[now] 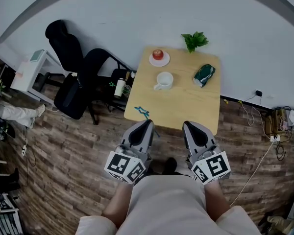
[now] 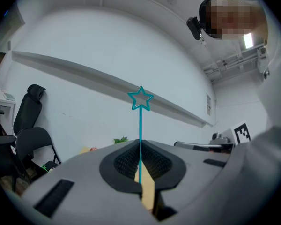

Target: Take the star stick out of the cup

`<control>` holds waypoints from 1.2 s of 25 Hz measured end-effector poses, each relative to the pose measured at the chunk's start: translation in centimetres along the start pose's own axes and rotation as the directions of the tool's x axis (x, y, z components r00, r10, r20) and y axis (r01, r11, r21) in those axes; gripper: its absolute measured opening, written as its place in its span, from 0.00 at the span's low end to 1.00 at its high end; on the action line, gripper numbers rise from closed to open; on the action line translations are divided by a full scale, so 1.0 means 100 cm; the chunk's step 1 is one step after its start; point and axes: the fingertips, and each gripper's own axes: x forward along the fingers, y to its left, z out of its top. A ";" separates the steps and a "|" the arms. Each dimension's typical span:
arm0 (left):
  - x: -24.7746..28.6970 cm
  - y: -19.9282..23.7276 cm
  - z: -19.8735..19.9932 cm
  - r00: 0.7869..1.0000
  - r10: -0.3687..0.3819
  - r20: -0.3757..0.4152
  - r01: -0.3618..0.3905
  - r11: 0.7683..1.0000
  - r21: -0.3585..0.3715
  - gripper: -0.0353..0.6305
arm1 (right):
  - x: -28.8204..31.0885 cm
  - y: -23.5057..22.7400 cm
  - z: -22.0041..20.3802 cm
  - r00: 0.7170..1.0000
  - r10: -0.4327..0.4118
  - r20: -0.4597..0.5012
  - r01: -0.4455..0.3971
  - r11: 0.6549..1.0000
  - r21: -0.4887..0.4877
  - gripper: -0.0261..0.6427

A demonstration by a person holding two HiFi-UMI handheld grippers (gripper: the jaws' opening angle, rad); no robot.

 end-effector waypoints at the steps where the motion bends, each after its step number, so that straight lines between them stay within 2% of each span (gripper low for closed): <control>1: 0.000 0.000 0.000 1.000 0.000 0.001 0.000 1.000 -0.001 0.07 | -0.001 0.000 0.000 1.000 0.000 -0.001 0.000 1.000 0.002 0.04; 12: 0.002 -0.007 -0.007 1.000 -0.011 -0.002 0.011 1.000 -0.015 0.07 | -0.005 -0.002 -0.009 0.999 -0.003 -0.044 0.001 0.998 -0.063 0.04; 30: 0.003 -0.013 -0.008 1.000 -0.012 -0.009 0.012 1.000 -0.011 0.07 | -0.009 -0.003 -0.007 0.999 0.019 -0.046 -0.022 0.997 -0.070 0.04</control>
